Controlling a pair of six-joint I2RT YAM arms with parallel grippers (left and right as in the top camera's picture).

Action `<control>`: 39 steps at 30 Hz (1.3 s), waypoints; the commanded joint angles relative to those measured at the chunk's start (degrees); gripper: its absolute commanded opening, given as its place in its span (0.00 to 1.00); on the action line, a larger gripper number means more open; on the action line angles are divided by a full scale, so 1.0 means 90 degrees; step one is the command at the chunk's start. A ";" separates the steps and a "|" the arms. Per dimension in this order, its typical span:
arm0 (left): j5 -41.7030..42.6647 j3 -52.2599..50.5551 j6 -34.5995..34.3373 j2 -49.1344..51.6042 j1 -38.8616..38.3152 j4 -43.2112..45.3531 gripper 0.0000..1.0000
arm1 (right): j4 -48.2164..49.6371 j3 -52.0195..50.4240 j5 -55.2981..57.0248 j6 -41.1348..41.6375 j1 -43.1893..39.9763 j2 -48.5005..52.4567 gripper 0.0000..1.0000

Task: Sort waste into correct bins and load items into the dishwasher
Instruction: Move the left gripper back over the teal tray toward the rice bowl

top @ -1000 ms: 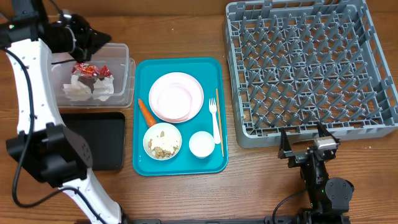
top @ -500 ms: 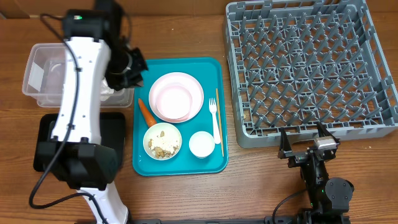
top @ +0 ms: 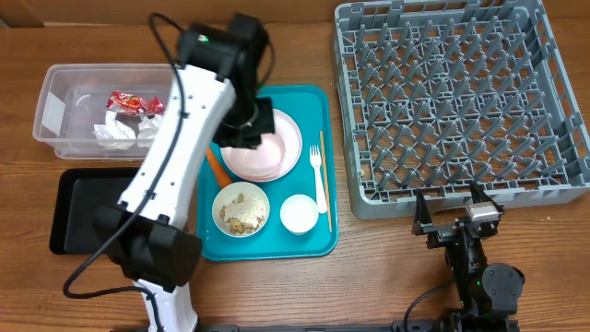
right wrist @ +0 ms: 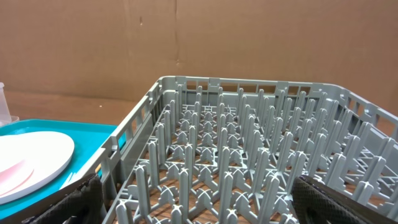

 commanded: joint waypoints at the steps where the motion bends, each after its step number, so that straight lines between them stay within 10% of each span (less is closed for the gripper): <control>1: -0.0058 -0.0041 0.0153 -0.0177 -0.0374 -0.0017 0.04 | 0.0034 -0.0068 -0.0034 0.0046 -0.0036 -0.0068 1.00; 22: -0.0583 -0.2936 -0.0197 -0.3262 -0.1333 0.0284 0.21 | 0.0034 -0.0068 -0.0034 0.0046 -0.0036 -0.0068 1.00; 27: -0.0641 -0.3378 -0.0187 -0.3070 -0.1331 0.0889 0.12 | 0.0034 -0.0068 -0.0034 0.0046 -0.0036 -0.0068 1.00; 30: -0.0775 -0.3378 -0.0192 -0.2936 -0.1321 0.1411 0.31 | 0.0034 -0.0068 -0.0034 0.0046 -0.0036 -0.0068 1.00; 33: -0.0658 -0.3378 -0.0216 -0.2820 -0.1321 0.1817 0.22 | 0.0034 -0.0068 -0.0034 0.0046 -0.0036 -0.0068 1.00; 34: -0.0687 -0.3378 -0.0245 -0.2773 -0.1321 0.1919 0.04 | 0.0034 -0.0068 -0.0034 0.0046 -0.0036 -0.0068 1.00; 39: -0.0736 -0.3378 -0.0952 -0.2504 -0.1321 0.1987 0.04 | 0.0034 -0.0068 -0.0034 0.0044 -0.0036 -0.0068 1.00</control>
